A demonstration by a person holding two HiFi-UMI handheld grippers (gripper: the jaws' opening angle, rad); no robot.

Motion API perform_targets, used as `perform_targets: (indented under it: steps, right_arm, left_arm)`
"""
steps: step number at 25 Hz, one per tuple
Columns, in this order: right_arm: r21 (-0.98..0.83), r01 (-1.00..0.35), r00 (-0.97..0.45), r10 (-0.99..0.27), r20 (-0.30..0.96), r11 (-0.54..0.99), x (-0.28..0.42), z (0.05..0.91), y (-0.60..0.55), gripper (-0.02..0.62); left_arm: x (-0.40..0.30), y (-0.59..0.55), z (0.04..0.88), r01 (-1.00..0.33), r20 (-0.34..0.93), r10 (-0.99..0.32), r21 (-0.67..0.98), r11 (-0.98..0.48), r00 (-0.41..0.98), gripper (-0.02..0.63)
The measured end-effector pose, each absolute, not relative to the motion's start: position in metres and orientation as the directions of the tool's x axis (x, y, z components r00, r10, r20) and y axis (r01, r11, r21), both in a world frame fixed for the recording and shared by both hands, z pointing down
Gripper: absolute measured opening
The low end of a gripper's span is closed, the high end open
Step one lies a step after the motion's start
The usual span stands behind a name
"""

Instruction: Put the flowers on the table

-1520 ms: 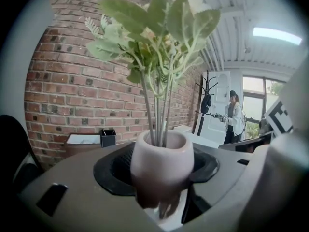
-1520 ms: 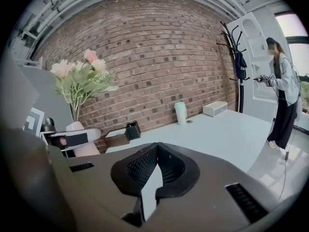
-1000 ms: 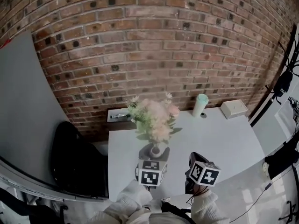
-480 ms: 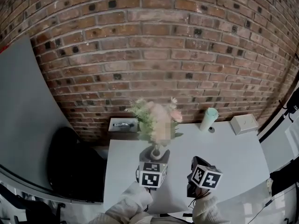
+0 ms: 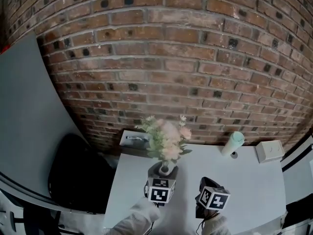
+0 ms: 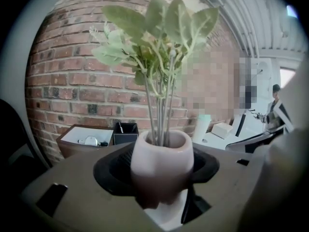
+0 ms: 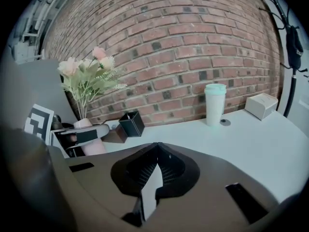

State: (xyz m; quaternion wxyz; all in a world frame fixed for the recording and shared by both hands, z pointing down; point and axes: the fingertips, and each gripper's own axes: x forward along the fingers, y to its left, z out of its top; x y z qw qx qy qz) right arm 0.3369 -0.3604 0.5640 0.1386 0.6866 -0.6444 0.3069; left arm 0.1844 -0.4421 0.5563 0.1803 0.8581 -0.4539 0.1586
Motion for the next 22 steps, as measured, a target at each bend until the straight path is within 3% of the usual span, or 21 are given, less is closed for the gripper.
perform_targets:
  steps: [12, 22]
  right_arm:
    - [-0.231, -0.972, -0.178, -0.789, 0.588, 0.048, 0.291, 0.606, -0.454, 0.023]
    - [-0.265, -0.962, -0.211, -0.784, 0.583, 0.062, 0.277, 0.641, -0.502, 0.023]
  left_arm:
    - [0.189, -0.502, 0.599, -0.881, 0.407, -0.784, 0.141, -0.452, 0.468, 0.268]
    - [0.183, -0.535, 0.640, -0.918, 0.421, -0.816, 0.165, -0.360, 0.396, 0.268]
